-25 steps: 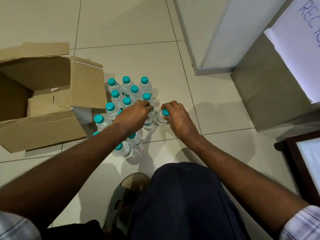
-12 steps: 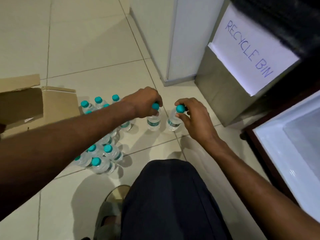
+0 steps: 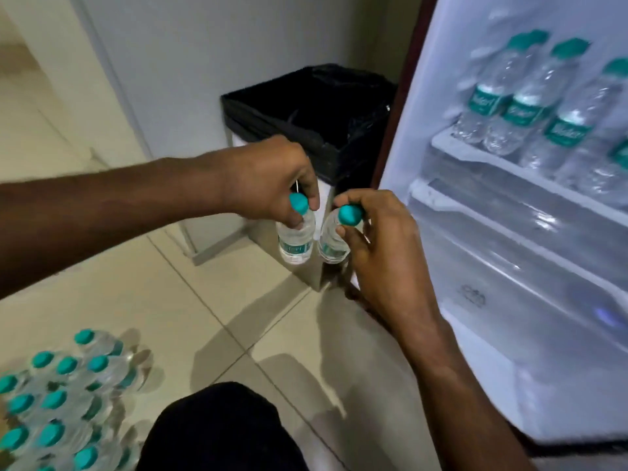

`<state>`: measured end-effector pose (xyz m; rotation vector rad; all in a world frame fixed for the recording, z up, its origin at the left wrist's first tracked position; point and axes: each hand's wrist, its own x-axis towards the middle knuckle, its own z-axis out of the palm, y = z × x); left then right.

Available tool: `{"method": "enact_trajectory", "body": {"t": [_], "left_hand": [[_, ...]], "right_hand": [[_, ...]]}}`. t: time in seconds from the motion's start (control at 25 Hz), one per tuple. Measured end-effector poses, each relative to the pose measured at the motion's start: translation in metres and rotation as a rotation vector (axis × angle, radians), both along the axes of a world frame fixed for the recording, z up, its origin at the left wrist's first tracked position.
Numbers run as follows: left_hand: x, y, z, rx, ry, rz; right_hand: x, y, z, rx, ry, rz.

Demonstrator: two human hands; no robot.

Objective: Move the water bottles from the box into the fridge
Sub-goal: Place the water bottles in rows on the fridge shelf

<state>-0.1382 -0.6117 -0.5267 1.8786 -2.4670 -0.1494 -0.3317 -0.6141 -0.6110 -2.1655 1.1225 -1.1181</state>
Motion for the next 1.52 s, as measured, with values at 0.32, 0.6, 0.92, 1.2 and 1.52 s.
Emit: {"method": "enact_trajectory", "body": {"t": [0.32,0.6,0.92,1.2,1.52], "left_hand": [[-0.081,-0.045,0.124,-0.316,0.055,-0.4],[-0.129,-0.12,0.167,-0.728,0.266,-0.606],[-0.203,-0.203,0.137,-0.7,0.531,-0.706],[-0.247,-0.261,0.14,-0.511,0.575,-0.665],[-0.278,-0.31,0.118,-0.315,0.396,-0.579]], "right_hand": [[-0.083,-0.012,0.123,-0.257,-0.059,-0.329],[-0.122,-0.073,0.183,-0.562,-0.098,-0.655],[-0.171,-0.159,0.19,-0.697,0.006,-0.83],[-0.197,-0.225,0.199,-0.394,0.338,-0.925],[-0.215,-0.25,0.207,-0.063,0.535,-0.922]]}}
